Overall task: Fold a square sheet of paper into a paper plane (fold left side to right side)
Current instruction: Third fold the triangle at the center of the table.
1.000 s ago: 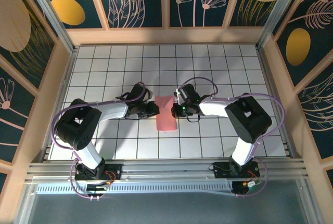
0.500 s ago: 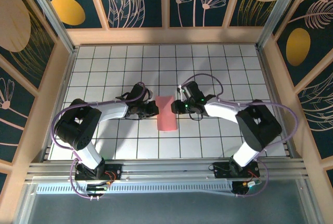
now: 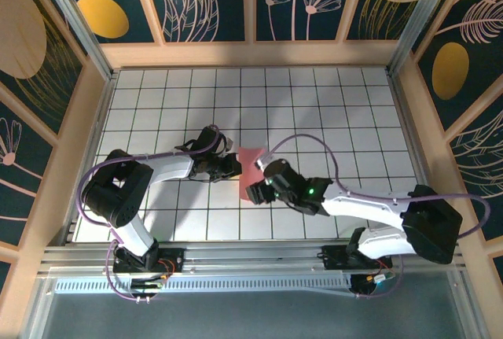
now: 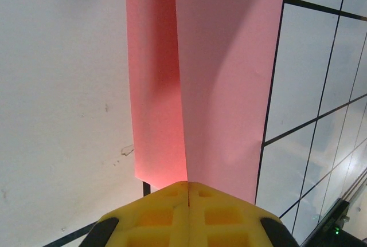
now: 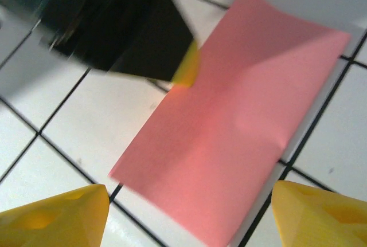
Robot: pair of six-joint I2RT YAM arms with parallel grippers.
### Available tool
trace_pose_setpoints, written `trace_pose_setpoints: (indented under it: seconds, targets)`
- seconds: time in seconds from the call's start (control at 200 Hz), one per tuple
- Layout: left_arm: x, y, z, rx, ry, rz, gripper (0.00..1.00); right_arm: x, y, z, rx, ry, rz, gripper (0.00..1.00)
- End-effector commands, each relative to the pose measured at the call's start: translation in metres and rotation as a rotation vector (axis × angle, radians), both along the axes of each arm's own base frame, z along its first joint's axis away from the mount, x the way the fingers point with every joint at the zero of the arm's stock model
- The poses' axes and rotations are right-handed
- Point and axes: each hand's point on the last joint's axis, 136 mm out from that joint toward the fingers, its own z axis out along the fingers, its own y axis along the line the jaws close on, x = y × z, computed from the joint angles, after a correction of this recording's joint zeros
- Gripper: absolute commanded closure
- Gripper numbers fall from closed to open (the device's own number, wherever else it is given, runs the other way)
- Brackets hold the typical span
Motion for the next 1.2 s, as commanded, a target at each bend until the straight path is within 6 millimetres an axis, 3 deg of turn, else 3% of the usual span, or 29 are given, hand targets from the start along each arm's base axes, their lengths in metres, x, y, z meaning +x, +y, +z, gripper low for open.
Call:
trace_pose_setpoints:
  seconds: [0.0,0.17,0.38,0.751,1.191]
  targets:
    - [-0.001,-0.005,0.01,-0.019,0.015,-0.007,1.0,-0.007,-0.002,-0.013,-0.119,-0.106,-0.017,0.22]
    - [0.0,-0.005,0.01,-0.018,0.015,-0.001,1.0,-0.021,0.012,-0.036,-0.239,-0.155,0.038,0.19]
    - [-0.001,-0.004,0.009,-0.014,0.021,0.004,1.0,-0.019,0.025,-0.052,-0.305,-0.194,0.073,0.23]
    - [-0.002,-0.003,0.007,-0.013,0.027,0.004,1.0,0.002,0.044,-0.044,-0.308,-0.291,0.077,0.38]
    - [-0.002,-0.001,0.006,0.002,0.022,0.005,1.0,-0.004,0.047,-0.047,-0.29,-0.244,0.11,0.79]
